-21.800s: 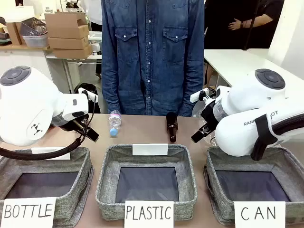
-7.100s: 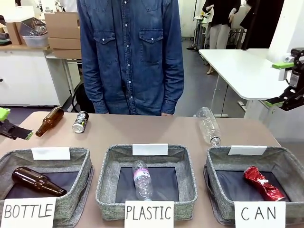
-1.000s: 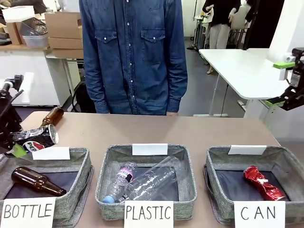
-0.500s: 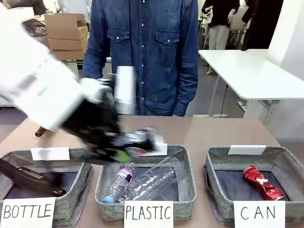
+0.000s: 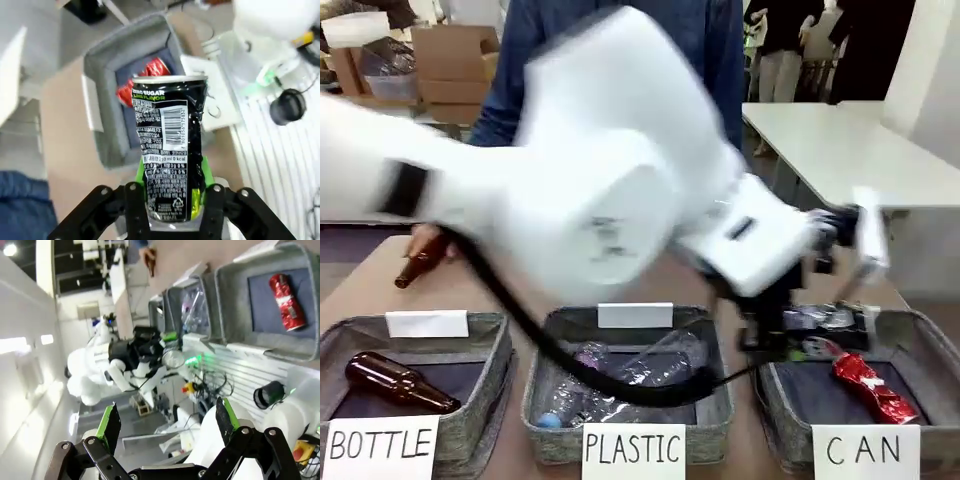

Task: Sort the can waste into the basket.
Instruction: Pick up the can waste from the table and place it in the right Fabric basket.

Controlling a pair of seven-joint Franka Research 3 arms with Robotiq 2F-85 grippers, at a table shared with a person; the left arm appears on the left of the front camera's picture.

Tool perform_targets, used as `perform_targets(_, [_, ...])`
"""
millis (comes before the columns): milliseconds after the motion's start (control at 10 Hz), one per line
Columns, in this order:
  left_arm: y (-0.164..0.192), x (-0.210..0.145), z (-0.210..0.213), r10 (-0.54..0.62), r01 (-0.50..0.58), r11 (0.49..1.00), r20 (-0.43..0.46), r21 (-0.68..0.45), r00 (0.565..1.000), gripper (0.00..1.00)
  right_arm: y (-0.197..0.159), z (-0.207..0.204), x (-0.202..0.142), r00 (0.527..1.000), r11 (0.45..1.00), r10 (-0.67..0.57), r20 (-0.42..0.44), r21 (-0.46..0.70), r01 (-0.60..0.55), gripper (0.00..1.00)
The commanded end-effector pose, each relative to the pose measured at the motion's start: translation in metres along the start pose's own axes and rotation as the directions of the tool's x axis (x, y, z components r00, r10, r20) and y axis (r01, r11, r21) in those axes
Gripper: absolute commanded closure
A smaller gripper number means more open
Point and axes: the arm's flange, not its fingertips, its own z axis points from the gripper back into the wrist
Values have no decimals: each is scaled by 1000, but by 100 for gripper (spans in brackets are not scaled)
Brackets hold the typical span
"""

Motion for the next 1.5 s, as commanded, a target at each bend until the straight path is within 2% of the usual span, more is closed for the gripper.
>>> perform_targets(0, [35, 40, -33, -59, 59, 998, -69, 10, 996, 56, 1, -18, 20, 993, 1000, 11, -121, 27, -7, 0])
perform_targets(200, [52, 59, -69, -39, 35, 999, -92, -37, 995, 56, 1, -18, 20, 993, 1000, 11, -121, 27, -7, 0])
perform_targets(500, [59, 45, -75, 14, -18, 999, -115, -38, 993, 56, 1, -18, 20, 993, 1000, 11, -121, 27, -7, 0])
perform_targets(800, [58, 44, -81, -7, 2, 999, -134, -37, 991, 56, 1, -18, 20, 993, 1000, 11, -121, 27, -7, 0])
perform_targets(900, [58, 42, -83, -9, 4, 999, -132, -43, 991, 0, 1, -18, 20, 993, 1000, 11, -121, 27, -7, 0])
perform_targets(1400, [56, 41, -79, -3, 1, 1000, -139, -12, 990, 0, 1, -18, 20, 993, 1000, 11, -121, 27, -7, 0])
